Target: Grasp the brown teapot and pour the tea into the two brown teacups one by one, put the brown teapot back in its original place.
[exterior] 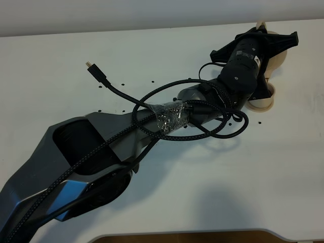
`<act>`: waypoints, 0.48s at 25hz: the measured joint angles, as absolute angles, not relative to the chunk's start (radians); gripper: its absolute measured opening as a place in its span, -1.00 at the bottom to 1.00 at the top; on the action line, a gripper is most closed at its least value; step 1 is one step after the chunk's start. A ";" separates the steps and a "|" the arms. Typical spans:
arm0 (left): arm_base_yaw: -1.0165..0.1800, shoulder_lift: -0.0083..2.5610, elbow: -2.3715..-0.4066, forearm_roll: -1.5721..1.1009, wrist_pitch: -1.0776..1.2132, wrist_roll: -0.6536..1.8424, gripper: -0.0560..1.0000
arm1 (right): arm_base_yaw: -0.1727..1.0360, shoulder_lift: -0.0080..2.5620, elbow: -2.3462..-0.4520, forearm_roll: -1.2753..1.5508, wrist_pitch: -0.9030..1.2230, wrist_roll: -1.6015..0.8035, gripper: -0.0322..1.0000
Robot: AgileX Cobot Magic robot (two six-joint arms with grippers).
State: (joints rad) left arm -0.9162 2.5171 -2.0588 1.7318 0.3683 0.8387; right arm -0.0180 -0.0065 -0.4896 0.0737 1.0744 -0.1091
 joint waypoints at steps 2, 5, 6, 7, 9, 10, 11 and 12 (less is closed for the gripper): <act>-0.916 2.517 -2.059 1.746 0.367 0.839 -0.66 | -0.018 -0.006 -0.490 0.074 1.074 -0.109 -0.14; -0.916 2.517 -2.059 1.759 0.366 0.839 -0.66 | -0.018 -0.006 -0.490 0.074 1.074 -0.109 -0.14; -0.916 2.517 -2.059 1.760 0.366 0.839 -0.66 | -0.018 -0.006 -0.490 0.074 1.074 -0.109 -0.14; -0.916 2.517 -2.059 1.761 0.366 0.839 -0.66 | -0.018 -0.006 -0.490 0.074 1.074 -0.109 -0.14; -0.916 2.517 -2.059 1.763 0.366 0.839 -0.66 | -0.018 -0.006 -0.490 0.074 1.074 -0.109 -0.14; -0.916 2.517 -2.059 1.763 0.366 0.838 -0.66 | -0.018 -0.006 -0.490 0.074 1.074 -0.109 -0.14; -0.916 2.517 -2.059 1.763 0.366 0.838 -0.66 | -0.018 -0.006 -0.490 0.074 1.074 -0.109 -0.14; -0.916 2.517 -2.059 1.763 0.366 0.838 -0.66 | -0.018 -0.006 -0.490 0.074 1.074 -0.109 -0.14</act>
